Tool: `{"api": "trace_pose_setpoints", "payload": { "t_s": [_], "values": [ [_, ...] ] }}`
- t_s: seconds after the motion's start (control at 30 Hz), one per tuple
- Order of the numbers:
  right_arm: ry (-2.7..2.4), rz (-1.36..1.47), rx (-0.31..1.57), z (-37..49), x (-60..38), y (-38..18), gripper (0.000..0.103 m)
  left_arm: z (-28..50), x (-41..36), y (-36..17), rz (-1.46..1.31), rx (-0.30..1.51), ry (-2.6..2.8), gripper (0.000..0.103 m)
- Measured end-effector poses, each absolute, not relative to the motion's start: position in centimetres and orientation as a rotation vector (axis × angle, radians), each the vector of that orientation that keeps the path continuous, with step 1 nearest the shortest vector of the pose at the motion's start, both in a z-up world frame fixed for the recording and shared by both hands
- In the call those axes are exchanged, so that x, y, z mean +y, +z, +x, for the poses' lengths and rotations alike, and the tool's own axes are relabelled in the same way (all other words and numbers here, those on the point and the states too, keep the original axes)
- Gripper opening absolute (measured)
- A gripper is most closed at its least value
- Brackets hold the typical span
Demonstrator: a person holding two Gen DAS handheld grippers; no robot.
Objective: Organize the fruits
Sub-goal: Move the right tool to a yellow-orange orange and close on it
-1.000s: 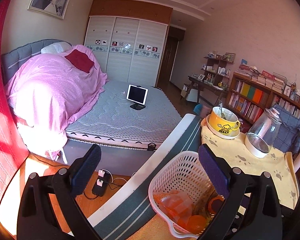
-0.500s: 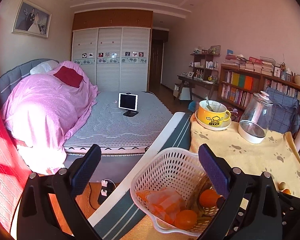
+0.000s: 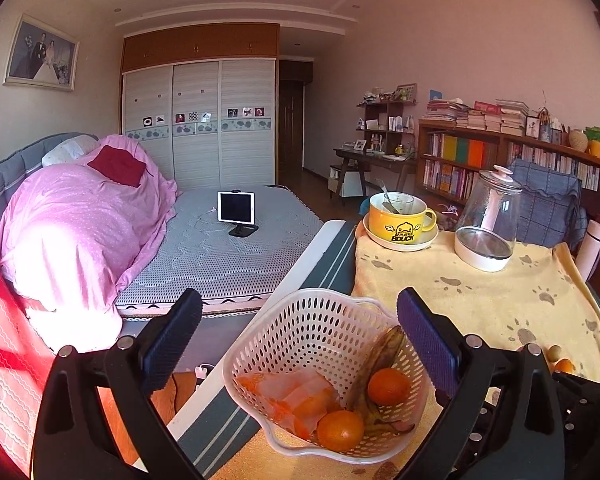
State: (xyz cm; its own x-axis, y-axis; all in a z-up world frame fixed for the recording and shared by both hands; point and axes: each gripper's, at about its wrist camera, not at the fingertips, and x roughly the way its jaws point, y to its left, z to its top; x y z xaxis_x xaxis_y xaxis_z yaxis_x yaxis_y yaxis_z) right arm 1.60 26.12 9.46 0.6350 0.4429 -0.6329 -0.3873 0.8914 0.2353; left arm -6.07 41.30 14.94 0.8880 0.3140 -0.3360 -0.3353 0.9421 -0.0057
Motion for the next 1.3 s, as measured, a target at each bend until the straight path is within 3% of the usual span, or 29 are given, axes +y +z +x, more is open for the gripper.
{"api": "trace_pose_setpoints", "payload": {
  "t_s": [0.67,1.3],
  "values": [
    [0.345,0.131,0.793,1.8,20.9,6.9,0.06,-5.2,38.7,13.8,-0.014,0.373,0.28,0.099],
    [0.081,0.224,0.784,2.5,9.7,5.3,0.06,-4.6,36.7,12.7,0.027,0.398,0.237,0.099]
  ]
}}
